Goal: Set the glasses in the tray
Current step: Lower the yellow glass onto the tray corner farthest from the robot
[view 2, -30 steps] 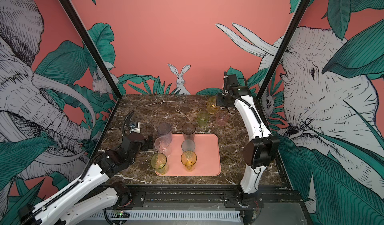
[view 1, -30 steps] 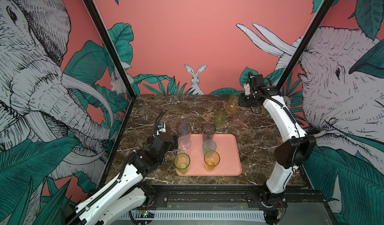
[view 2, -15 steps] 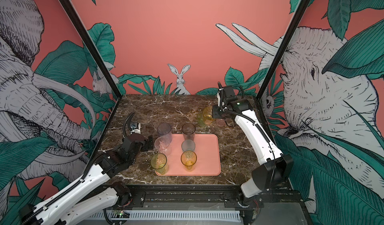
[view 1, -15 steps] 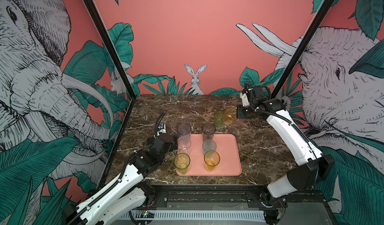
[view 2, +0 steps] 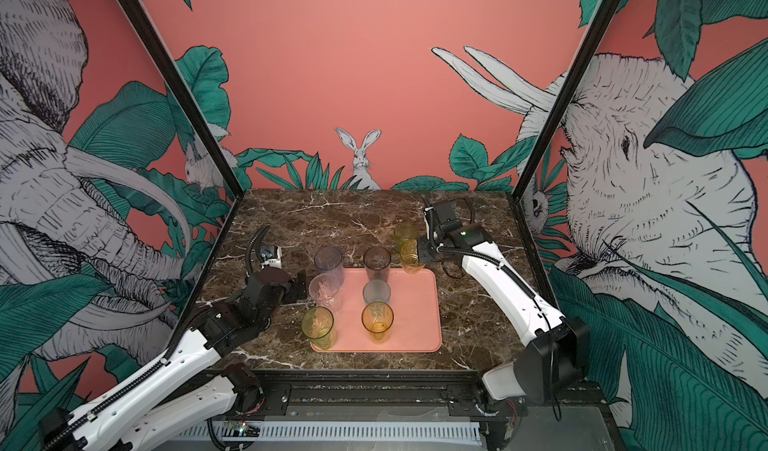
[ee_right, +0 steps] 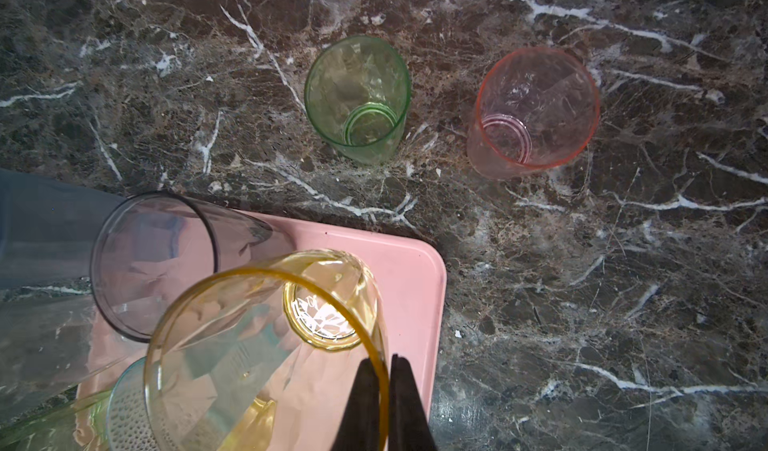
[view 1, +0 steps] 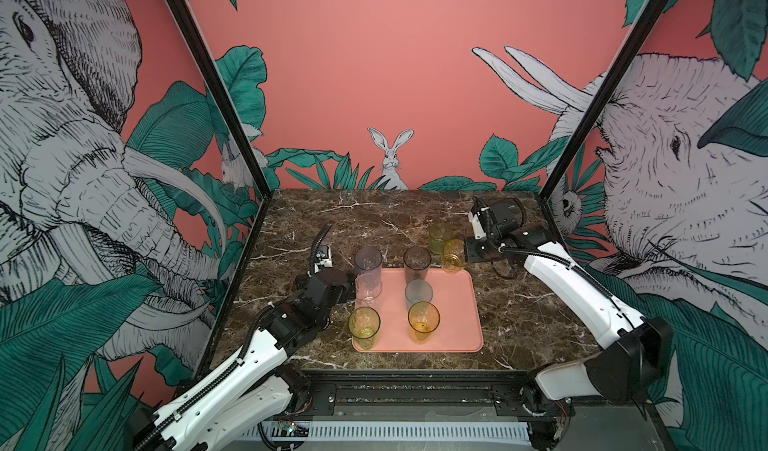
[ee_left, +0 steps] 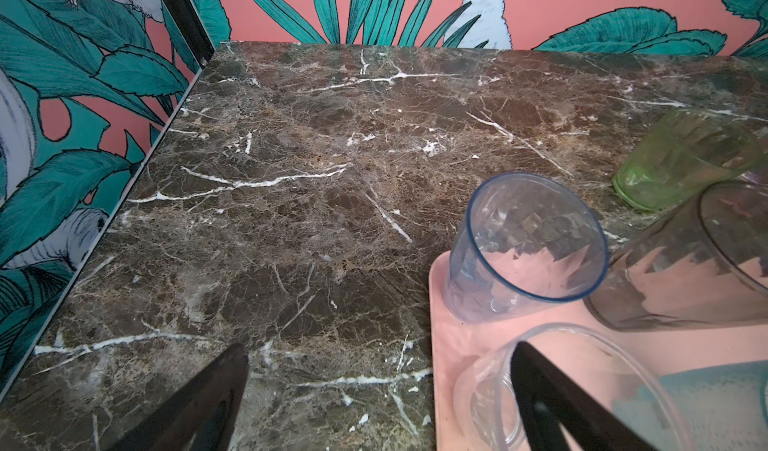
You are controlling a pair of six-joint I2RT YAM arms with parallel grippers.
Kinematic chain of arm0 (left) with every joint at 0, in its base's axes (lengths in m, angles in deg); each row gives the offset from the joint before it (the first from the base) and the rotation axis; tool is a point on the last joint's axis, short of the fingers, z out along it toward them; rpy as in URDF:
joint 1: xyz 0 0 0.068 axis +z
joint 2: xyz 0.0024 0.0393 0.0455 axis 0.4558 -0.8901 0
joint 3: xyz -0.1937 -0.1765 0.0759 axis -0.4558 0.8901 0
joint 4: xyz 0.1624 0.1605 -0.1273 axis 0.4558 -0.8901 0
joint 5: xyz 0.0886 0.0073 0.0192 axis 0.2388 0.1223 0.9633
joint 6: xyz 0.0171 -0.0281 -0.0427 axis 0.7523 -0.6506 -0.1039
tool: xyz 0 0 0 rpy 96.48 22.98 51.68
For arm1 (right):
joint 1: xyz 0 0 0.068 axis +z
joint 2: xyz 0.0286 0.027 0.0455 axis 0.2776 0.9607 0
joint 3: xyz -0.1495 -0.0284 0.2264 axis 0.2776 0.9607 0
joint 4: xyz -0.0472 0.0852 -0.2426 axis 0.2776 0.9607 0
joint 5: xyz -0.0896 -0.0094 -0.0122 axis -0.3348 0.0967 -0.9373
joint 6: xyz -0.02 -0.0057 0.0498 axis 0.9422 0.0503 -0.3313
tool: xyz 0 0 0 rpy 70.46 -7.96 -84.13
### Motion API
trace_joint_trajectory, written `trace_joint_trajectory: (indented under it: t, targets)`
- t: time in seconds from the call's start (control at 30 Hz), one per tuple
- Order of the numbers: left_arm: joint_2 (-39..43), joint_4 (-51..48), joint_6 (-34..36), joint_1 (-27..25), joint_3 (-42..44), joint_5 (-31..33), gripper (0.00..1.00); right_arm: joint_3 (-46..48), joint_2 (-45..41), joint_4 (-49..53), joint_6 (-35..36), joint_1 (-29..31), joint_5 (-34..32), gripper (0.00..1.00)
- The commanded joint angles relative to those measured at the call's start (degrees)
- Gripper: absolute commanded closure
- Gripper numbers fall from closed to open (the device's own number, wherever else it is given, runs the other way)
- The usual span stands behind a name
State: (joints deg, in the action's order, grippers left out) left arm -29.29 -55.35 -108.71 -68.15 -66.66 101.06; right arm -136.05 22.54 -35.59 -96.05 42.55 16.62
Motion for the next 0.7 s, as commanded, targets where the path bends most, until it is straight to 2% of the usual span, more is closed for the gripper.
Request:
trace_joint_trajectory:
  t: [0.0,0.67]
  targets:
    - [-0.01,0.73,-0.53,0.34,0.62,0.16,0.01,2.54,-1.62,-5.16,-0.76,0.63,-1.70,1.00]
    - [0.24,0.99,-0.98,0.34,1.58,-0.18,0.01,10.10,5.39,-12.89,-1.62,0.59,-2.00,1.00]
